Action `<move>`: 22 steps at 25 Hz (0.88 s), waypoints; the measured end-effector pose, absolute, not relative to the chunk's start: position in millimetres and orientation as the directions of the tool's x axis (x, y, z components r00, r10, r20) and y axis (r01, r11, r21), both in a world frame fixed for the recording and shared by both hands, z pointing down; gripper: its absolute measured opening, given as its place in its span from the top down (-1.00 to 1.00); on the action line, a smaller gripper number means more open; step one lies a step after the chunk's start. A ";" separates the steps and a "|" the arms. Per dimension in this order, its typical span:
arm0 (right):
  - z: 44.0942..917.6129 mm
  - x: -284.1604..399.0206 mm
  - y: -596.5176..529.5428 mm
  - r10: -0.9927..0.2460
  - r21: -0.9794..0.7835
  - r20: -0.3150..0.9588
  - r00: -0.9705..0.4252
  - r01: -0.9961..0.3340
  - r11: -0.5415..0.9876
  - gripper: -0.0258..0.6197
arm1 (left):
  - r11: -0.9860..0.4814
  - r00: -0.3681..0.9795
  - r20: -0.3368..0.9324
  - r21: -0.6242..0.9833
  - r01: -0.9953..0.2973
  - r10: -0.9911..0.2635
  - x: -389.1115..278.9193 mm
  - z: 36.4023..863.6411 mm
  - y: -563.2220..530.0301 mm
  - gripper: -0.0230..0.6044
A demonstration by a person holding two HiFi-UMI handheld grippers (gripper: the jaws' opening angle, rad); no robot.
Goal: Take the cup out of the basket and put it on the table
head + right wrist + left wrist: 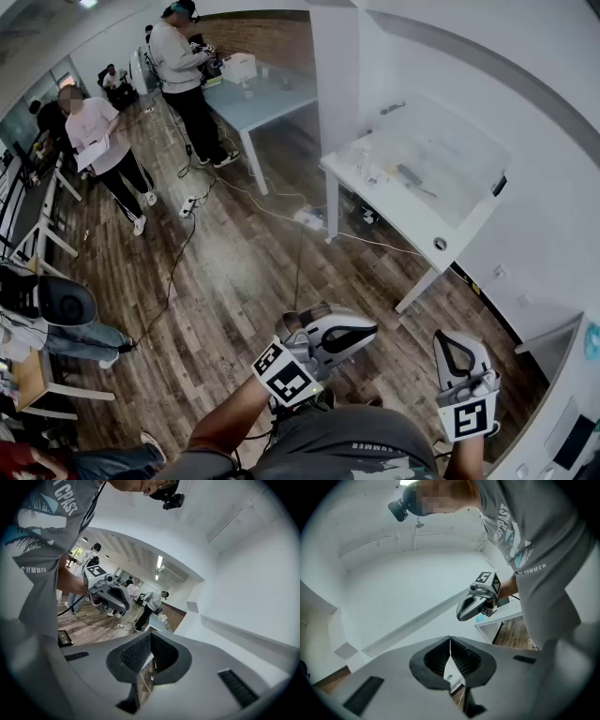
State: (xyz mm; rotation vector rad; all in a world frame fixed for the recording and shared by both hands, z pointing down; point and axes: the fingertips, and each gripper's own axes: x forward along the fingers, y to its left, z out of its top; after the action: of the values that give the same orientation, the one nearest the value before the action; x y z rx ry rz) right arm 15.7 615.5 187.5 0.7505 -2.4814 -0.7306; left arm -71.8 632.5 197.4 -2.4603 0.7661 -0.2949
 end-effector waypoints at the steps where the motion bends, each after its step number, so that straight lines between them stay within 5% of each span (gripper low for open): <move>1: 186.8 15.3 616.7 -0.609 0.593 0.258 -0.750 -0.375 0.713 0.89 | -0.692 0.816 0.045 -0.557 -0.459 -0.577 -72.5 196.0 633.8 0.88; 10: 162.7 -6.7 624.9 -0.607 0.603 0.162 -0.778 -0.409 0.685 0.89 | -0.675 0.819 0.039 -0.589 -0.444 -0.573 -93.9 180.8 639.5 0.88; 22: 188.6 17.2 611.9 -0.666 0.525 0.257 -0.701 -0.477 0.705 0.88 | -0.707 0.841 0.068 -0.580 -0.404 -0.537 -79.0 197.4 623.8 0.88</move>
State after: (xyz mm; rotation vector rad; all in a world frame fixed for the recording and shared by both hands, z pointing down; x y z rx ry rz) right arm 17.2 611.9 188.6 0.8811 -2.4810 -0.5943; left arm -79.0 623.8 197.4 -2.4522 0.6871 -0.3118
